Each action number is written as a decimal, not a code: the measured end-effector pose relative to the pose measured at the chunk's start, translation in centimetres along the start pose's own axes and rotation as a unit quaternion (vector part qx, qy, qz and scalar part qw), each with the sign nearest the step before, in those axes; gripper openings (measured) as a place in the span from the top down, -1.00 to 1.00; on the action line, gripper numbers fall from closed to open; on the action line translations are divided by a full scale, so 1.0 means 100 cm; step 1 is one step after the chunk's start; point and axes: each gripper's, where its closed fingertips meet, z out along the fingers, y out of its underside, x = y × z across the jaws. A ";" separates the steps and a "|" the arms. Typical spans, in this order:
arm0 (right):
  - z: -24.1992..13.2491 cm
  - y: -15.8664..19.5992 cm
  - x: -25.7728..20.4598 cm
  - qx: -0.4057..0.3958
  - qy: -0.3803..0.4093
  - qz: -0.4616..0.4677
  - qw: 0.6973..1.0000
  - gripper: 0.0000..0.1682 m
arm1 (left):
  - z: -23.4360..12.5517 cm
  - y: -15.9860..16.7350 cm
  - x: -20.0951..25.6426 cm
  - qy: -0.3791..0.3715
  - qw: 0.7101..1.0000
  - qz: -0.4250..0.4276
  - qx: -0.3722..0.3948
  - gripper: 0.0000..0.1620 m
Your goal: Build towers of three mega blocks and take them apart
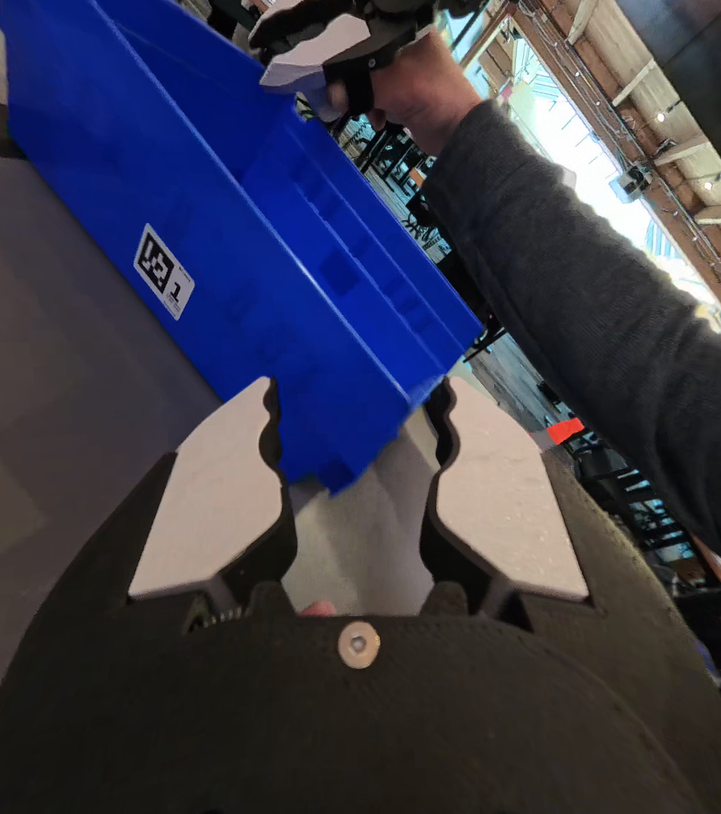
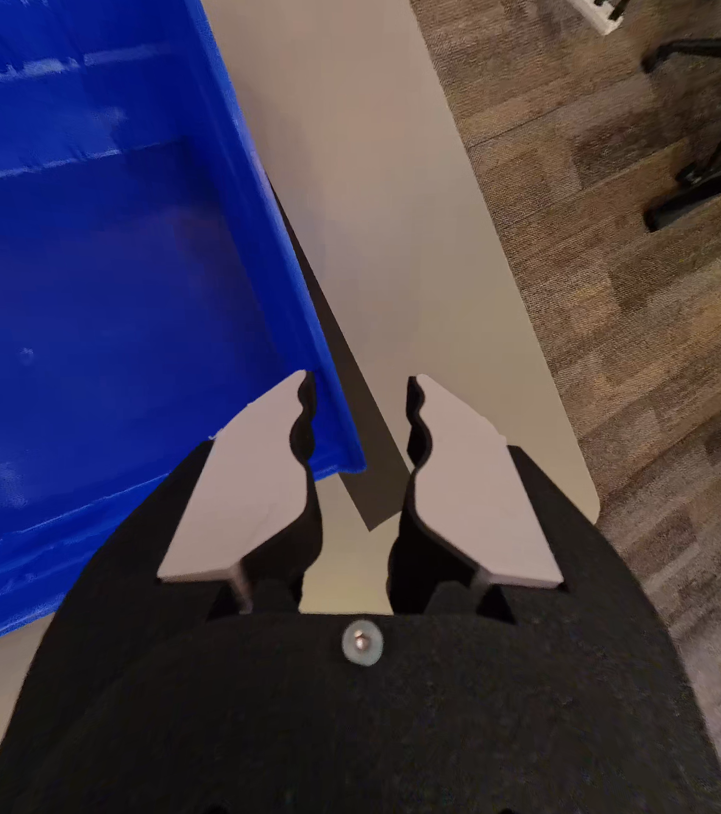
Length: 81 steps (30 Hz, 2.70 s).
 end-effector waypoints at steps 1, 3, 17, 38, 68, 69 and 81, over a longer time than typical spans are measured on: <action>-0.006 -0.002 -0.001 0.013 0.003 0.006 1.000 0.50 | -0.013 0.004 0.006 -0.003 1.000 0.013 -0.004 0.14; -0.021 -0.006 -0.003 0.025 0.031 0.007 0.999 0.47 | -0.047 0.013 0.021 -0.014 0.999 0.048 -0.005 0.14; -0.085 -0.195 -0.357 0.230 -0.124 -0.061 0.963 0.53 | -0.466 0.059 0.004 -0.496 0.856 0.121 0.084 0.21; 0.079 -0.389 -0.522 0.265 -0.246 0.013 0.932 0.78 | -0.552 0.049 -0.130 -0.559 0.827 0.033 0.056 0.79; 0.120 -0.470 -0.541 0.305 -0.239 0.025 0.921 0.75 | -0.617 -0.041 -0.252 -0.543 0.839 0.007 0.002 0.97; 0.121 -0.471 -0.540 0.306 -0.238 0.026 0.921 0.75 | -0.617 -0.043 -0.254 -0.543 0.839 0.009 0.001 0.97; 0.134 -0.487 -0.529 0.315 -0.228 0.042 0.920 0.75 | -0.621 -0.059 -0.273 -0.543 0.840 0.017 0.000 0.97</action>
